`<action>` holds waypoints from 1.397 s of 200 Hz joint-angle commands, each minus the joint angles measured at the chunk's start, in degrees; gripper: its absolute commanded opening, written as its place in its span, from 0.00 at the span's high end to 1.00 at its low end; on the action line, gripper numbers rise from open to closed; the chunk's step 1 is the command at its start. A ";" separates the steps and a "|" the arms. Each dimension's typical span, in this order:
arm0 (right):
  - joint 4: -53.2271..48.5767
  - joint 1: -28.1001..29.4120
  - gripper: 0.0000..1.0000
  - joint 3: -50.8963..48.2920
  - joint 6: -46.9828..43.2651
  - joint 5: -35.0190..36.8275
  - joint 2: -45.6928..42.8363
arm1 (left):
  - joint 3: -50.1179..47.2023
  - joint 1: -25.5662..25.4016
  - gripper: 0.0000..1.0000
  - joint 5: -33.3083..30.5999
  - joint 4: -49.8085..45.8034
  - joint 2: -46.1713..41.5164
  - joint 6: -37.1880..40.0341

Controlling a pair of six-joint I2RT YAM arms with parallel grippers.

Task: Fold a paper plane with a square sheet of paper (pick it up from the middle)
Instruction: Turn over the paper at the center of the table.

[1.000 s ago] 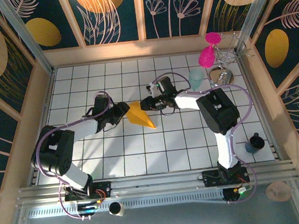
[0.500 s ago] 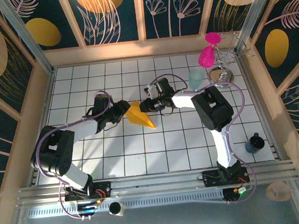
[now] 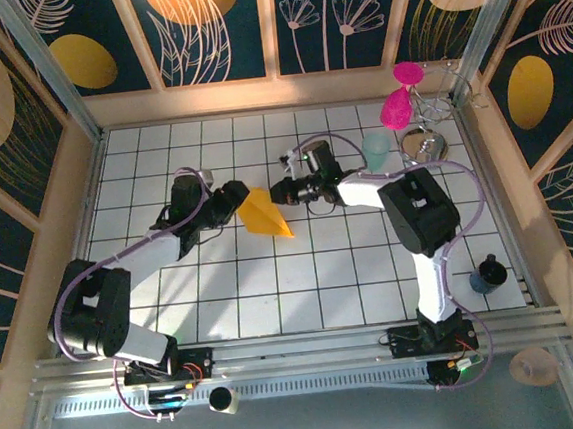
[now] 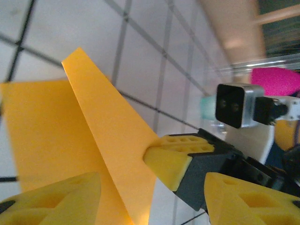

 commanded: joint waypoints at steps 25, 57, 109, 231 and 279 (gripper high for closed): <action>18.75 -2.34 1.00 -2.26 15.35 -5.73 -8.00 | -2.30 0.10 0.28 6.49 16.02 -4.73 -1.84; 26.45 -2.49 1.00 -3.24 23.72 -7.08 -9.15 | -2.19 0.02 0.28 8.93 21.05 -3.97 -4.29; 36.78 -2.50 1.00 -4.49 35.30 -8.50 -8.01 | -0.99 -1.03 0.39 12.74 28.77 -0.26 -6.98; 43.85 -3.17 1.00 -5.36 45.21 -8.96 -5.11 | 0.07 -1.87 0.63 15.43 34.24 2.48 -6.90; 43.18 -3.34 0.97 -6.24 45.26 -8.53 -5.68 | 0.16 -1.85 0.76 14.37 33.27 2.74 -6.29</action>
